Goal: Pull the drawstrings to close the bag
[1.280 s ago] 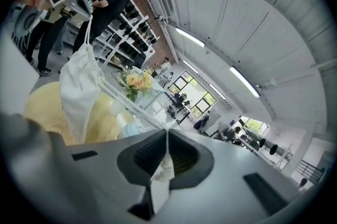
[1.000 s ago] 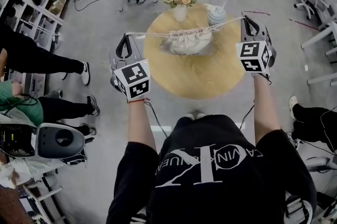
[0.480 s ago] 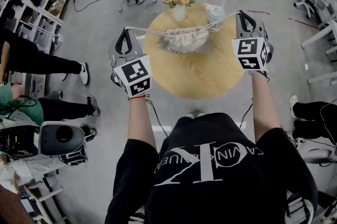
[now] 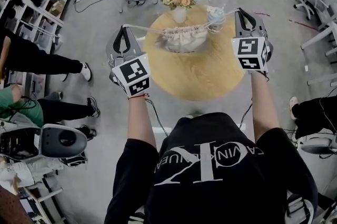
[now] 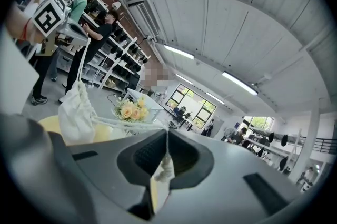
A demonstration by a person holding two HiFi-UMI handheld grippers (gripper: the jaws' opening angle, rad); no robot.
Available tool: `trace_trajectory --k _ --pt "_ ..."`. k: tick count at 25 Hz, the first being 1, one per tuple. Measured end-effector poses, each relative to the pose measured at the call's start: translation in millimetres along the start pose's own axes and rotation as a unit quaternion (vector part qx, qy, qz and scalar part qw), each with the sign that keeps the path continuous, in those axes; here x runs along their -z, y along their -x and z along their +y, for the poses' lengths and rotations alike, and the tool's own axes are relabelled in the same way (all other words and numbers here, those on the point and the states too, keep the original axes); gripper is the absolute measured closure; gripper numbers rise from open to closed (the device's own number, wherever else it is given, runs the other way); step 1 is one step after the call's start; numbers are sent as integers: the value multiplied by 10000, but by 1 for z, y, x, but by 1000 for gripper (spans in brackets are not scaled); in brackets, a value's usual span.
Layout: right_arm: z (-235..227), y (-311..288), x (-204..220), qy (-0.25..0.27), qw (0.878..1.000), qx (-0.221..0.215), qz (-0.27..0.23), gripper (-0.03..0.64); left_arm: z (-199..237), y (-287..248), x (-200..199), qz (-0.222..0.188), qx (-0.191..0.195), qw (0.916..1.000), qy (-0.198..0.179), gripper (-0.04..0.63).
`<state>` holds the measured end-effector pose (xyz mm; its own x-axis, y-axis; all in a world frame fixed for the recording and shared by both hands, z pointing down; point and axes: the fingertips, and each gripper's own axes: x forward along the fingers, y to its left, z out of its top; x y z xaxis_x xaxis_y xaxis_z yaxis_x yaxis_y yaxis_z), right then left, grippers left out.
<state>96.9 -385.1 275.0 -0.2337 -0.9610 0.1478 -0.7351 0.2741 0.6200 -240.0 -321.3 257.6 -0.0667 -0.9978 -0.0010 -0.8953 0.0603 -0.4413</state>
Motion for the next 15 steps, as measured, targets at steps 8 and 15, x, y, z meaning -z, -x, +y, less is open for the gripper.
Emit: trace_trajectory --k 8,15 --pt "-2 -3 -2 -98 9999 -46 -61 595 3 -1 -3 40 -63 10000 45 583" --pt "4 -4 -7 -68 9999 -51 -62 595 12 1 1 59 -132 9999 27 583"
